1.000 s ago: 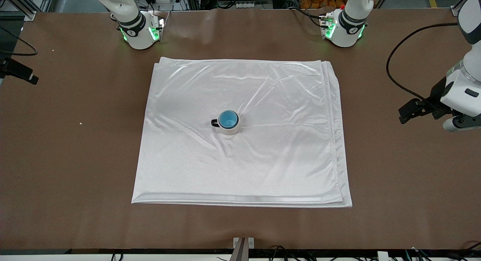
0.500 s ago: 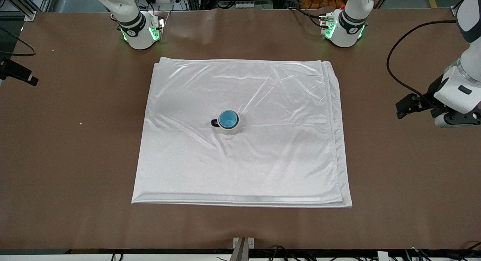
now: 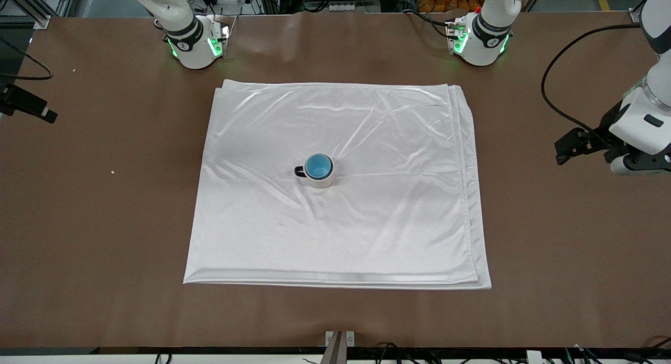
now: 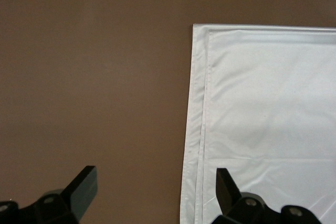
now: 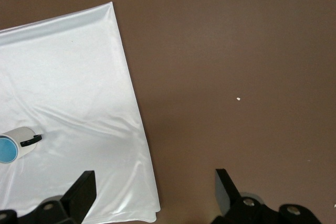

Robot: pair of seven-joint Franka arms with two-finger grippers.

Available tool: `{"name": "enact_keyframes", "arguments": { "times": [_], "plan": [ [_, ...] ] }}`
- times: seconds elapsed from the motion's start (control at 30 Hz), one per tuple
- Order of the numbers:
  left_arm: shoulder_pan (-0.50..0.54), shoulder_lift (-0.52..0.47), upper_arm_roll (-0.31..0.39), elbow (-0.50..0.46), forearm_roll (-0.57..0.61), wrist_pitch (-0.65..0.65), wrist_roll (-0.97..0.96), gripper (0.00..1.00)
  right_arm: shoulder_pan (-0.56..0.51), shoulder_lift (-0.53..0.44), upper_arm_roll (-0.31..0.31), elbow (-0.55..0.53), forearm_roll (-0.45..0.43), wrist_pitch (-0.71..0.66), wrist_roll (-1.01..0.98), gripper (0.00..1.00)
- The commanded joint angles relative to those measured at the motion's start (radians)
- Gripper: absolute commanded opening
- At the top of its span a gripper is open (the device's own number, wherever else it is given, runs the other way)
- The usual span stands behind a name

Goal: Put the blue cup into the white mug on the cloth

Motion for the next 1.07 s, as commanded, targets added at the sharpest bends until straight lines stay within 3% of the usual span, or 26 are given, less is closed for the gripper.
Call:
{"name": "enact_keyframes", "arguments": {
  "times": [0.0,0.63,1.03],
  "plan": [
    [0.002,-0.008,0.000,0.010,-0.010,-0.020,0.022,1.00,0.000,0.007,0.002,0.012,0.020,-0.001,0.008,1.00],
    [0.002,-0.008,0.008,0.010,-0.036,-0.020,0.024,1.00,0.046,0.005,0.010,0.016,-0.061,0.034,0.009,1.00],
    [0.002,-0.006,0.009,0.012,-0.039,-0.020,0.024,1.00,0.047,0.005,0.010,0.018,-0.068,0.045,0.009,1.00]
  ]
}}
